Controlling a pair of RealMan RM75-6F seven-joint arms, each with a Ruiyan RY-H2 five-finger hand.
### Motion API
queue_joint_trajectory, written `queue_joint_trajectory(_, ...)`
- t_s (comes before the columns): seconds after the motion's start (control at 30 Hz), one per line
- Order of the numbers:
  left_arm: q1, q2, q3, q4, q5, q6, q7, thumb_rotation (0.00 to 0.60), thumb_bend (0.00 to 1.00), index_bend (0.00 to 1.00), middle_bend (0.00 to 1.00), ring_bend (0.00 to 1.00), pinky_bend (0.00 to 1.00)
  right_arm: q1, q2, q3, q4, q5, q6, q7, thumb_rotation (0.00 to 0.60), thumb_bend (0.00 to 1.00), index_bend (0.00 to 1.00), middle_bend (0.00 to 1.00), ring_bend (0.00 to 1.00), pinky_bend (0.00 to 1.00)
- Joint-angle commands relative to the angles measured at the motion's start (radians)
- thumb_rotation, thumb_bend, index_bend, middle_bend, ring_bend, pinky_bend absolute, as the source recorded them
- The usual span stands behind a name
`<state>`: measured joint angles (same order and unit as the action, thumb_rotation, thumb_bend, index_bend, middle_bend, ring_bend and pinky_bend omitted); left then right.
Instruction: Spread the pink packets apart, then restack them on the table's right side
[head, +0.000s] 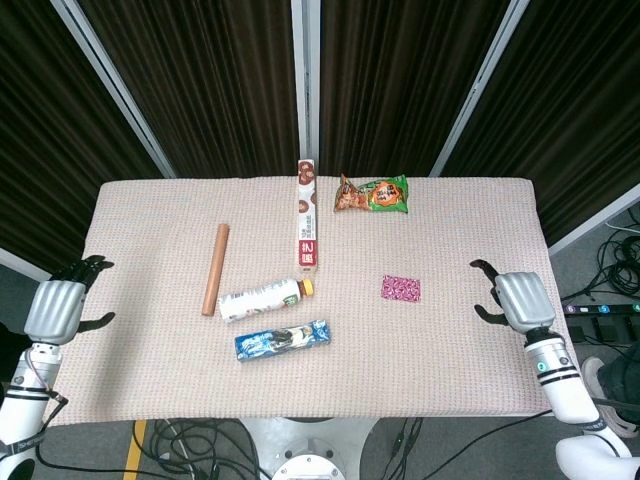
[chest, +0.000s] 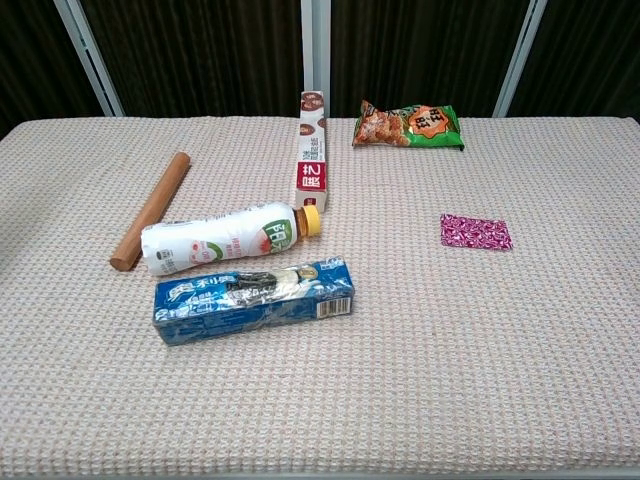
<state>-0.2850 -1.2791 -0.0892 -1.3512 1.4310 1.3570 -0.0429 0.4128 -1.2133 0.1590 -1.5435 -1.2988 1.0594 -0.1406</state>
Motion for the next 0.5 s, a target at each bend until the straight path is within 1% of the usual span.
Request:
queue_joint_trajectory(0.03, 0.003, 0.007, 0.002, -0.013, 0.003, 0.001, 0.0, 0.6, 0.0, 0.29, 0.31, 0.25, 0.35, 0.075, -0.009, -0.014, -0.042, 0.156, -0.181, -0.09, 0.6, 0.24, 0.08, 1.0, 1.0, 0.95)
queue_joint_trajectory(0.1, 0.005, 0.014, 0.005, -0.022, 0.009, 0.004, 0.002, 0.6, 0.0, 0.29, 0.31, 0.25, 0.35, 0.104, -0.014, -0.025, -0.046, 0.217, -0.245, -0.117, 0.6, 0.24, 0.03, 1.0, 1.0, 0.96)
queue_joint_trajectory(0.2, 0.01, 0.023, 0.006, -0.036, 0.016, 0.013, 0.0, 0.6, 0.0, 0.29, 0.31, 0.25, 0.34, 0.132, -0.042, -0.038, -0.039, 0.279, -0.277, -0.16, 0.6, 0.25, 0.0, 1.0, 1.0, 0.97)
queue_joint_trajectory(0.37, 0.016, 0.037, 0.006, -0.057, 0.025, 0.025, -0.008, 0.6, 0.0, 0.29, 0.31, 0.25, 0.35, 0.164, -0.083, -0.054, -0.033, 0.372, -0.316, -0.18, 0.6, 0.34, 0.0, 1.0, 1.0, 0.99)
queue_joint_trajectory(0.5, 0.019, 0.045, 0.009, -0.069, 0.029, 0.027, -0.009, 0.6, 0.0, 0.29, 0.31, 0.25, 0.35, 0.192, -0.115, -0.058, -0.025, 0.423, -0.335, -0.179, 0.6, 0.37, 0.0, 1.0, 1.0, 0.99)
